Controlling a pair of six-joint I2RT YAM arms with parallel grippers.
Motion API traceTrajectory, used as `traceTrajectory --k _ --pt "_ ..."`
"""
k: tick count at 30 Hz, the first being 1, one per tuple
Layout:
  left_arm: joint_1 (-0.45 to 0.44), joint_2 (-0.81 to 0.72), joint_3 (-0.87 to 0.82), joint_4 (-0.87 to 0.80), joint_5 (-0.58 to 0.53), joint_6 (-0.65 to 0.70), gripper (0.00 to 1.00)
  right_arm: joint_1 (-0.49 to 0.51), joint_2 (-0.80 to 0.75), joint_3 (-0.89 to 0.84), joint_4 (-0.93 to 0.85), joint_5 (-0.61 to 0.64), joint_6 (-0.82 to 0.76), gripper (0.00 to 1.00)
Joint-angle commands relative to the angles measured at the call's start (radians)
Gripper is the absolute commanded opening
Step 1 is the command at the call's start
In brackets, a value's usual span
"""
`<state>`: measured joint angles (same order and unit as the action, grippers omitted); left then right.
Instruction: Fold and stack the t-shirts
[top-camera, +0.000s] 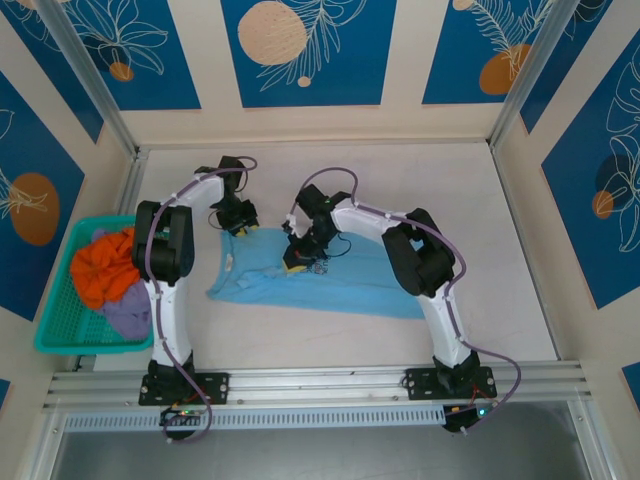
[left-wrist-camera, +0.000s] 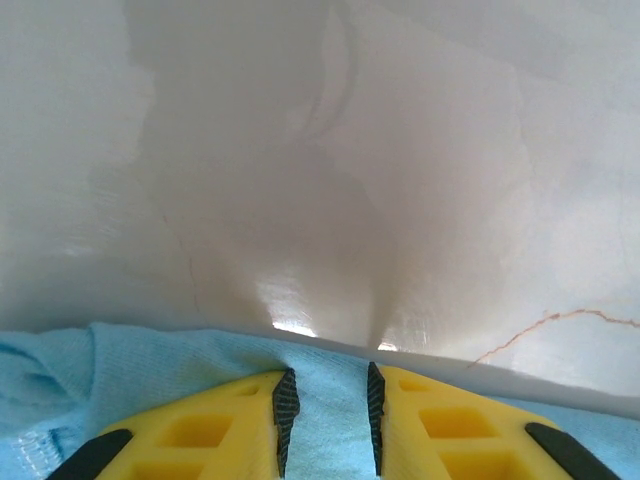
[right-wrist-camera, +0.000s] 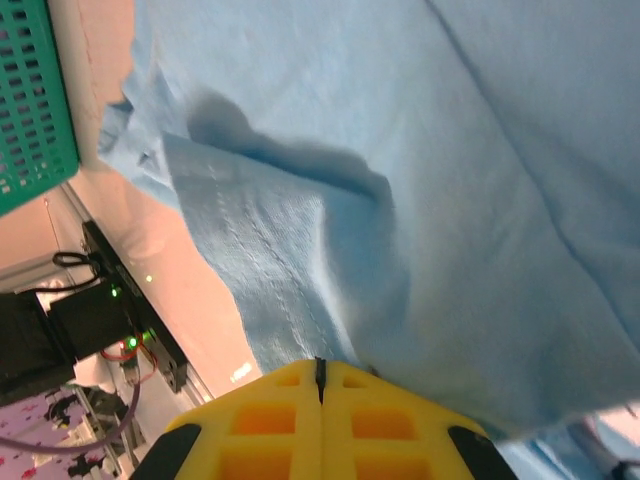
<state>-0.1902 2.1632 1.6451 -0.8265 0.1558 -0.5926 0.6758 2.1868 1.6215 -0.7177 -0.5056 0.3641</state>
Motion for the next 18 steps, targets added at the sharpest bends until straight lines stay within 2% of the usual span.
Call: traceTrajectory --k 1,3,5,8,13,18 --pt "0.003 0.041 0.004 -0.014 -0.052 0.018 0.3 -0.005 -0.051 -0.043 -0.004 -0.044 -0.041 0.0" --pt "0.003 0.043 0.007 -0.016 -0.053 0.021 0.3 -0.007 -0.06 -0.07 -0.004 -0.036 -0.042 0.0" --pt "0.003 0.047 0.013 -0.018 -0.055 0.024 0.31 -0.007 -0.073 -0.098 0.003 -0.027 -0.041 0.08" --pt "0.002 0.047 0.02 -0.023 -0.055 0.028 0.32 -0.007 -0.099 -0.13 0.009 -0.027 -0.038 0.14" --pt "0.003 0.04 0.037 -0.029 -0.051 0.031 0.34 -0.019 -0.198 -0.238 0.053 -0.013 -0.008 0.37" --pt "-0.009 0.014 0.061 -0.042 -0.045 0.037 0.44 -0.062 -0.309 -0.333 0.095 -0.018 0.053 0.37"
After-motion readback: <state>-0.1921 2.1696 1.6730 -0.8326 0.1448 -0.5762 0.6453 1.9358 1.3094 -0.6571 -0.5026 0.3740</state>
